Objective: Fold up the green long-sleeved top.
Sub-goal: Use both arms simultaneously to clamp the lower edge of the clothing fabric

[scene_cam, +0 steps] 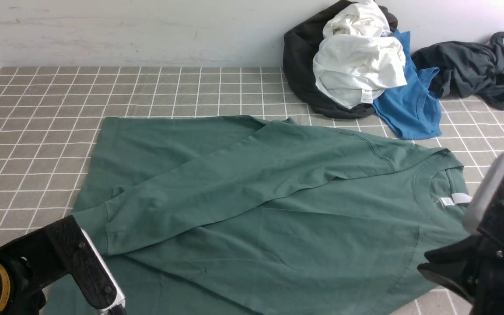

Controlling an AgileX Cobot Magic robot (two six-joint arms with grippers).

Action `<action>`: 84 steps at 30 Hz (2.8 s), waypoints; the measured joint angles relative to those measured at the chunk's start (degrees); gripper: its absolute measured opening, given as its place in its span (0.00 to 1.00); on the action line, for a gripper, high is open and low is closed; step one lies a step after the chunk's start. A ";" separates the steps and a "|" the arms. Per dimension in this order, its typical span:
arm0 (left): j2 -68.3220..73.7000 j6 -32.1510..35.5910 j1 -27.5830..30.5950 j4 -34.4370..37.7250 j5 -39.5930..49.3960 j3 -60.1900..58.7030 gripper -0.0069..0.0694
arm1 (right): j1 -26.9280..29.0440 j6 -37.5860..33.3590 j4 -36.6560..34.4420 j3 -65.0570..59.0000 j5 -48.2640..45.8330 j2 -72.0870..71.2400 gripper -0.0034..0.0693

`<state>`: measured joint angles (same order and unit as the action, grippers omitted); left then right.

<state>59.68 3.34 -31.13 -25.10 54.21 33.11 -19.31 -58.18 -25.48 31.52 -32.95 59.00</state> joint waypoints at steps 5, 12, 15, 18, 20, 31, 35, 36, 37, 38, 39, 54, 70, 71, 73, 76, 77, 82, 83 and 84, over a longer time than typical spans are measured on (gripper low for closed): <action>0.00 -3.00 0.00 10.20 -2.19 -1.28 0.11 | 0.00 -0.06 3.93 2.17 0.22 7.85 0.49; 0.00 3.64 0.00 12.83 -3.46 -5.49 0.27 | 0.00 -0.24 -2.94 2.42 2.43 9.64 0.52; 0.00 7.12 0.00 11.36 -3.62 -5.60 0.41 | 0.00 -0.36 -6.58 2.42 3.25 9.64 0.48; 0.49 16.59 0.00 9.50 -3.74 -5.60 0.56 | 0.00 -0.47 -11.36 2.42 3.51 9.64 0.41; 1.13 20.50 0.00 9.40 -3.74 -5.60 0.60 | 0.00 -0.47 -12.82 2.42 3.22 9.64 0.39; 14.89 42.16 0.00 12.41 -8.00 -5.60 0.54 | 0.00 -6.03 -18.26 3.56 -2.56 9.64 0.31; 19.12 42.28 0.00 10.30 -8.84 -5.60 0.48 | 0.00 -6.48 -18.28 3.56 -2.87 9.64 0.31; 19.28 42.28 0.00 9.92 -8.97 -5.60 0.48 | 0.00 -6.48 -18.28 3.56 -2.87 9.64 0.31; 20.29 42.22 0.00 8.83 -9.46 -5.60 0.45 | 0.00 -6.48 -18.28 3.56 -2.98 9.64 0.31; 21.02 42.22 0.00 8.06 -9.58 -5.60 0.44 | 0.00 -6.51 -18.28 3.56 -3.05 9.64 0.31; 21.55 42.22 0.00 7.45 -9.64 -5.60 0.42 | 0.00 -6.51 -18.28 3.56 -3.09 9.64 0.31; 9.24 34.56 0.00 3.51 -5.63 -5.60 0.09 | 0.00 -9.17 -18.05 3.56 -5.73 7.69 0.31; -3.09 -11.12 0.00 -6.27 -3.11 -5.60 0.10 | 0.00 -23.38 -4.43 3.58 8.98 11.48 0.70; -3.09 -13.58 0.00 -7.14 -3.11 -5.60 0.10 | 0.00 -23.62 1.23 3.58 9.20 14.07 0.74; -3.09 -15.10 0.00 -7.56 -3.11 -5.60 0.10 | 0.21 -23.16 7.73 3.58 9.26 16.94 0.77; -3.09 -16.30 0.00 -5.52 -3.11 -5.60 0.10 | 1.33 -17.54 20.03 3.58 9.27 23.84 0.78; -3.09 -16.32 0.00 -4.00 -3.11 -5.60 0.10 | 1.53 -15.86 22.40 3.58 9.33 24.93 0.77; -3.09 -7.49 0.00 5.62 -2.84 -5.60 0.12 | 1.70 -5.33 27.57 3.58 12.52 26.51 0.68; -3.09 -4.74 0.00 6.50 -2.84 -5.60 0.14 | 1.50 -3.35 26.71 3.58 13.52 26.11 0.66; -3.09 -1.17 0.00 7.35 -2.84 -5.60 0.17 | 1.08 -0.63 25.10 3.58 14.40 25.49 0.63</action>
<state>56.59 2.17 -31.13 -17.75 51.37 27.52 -18.23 -58.81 -0.38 35.10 -18.55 84.49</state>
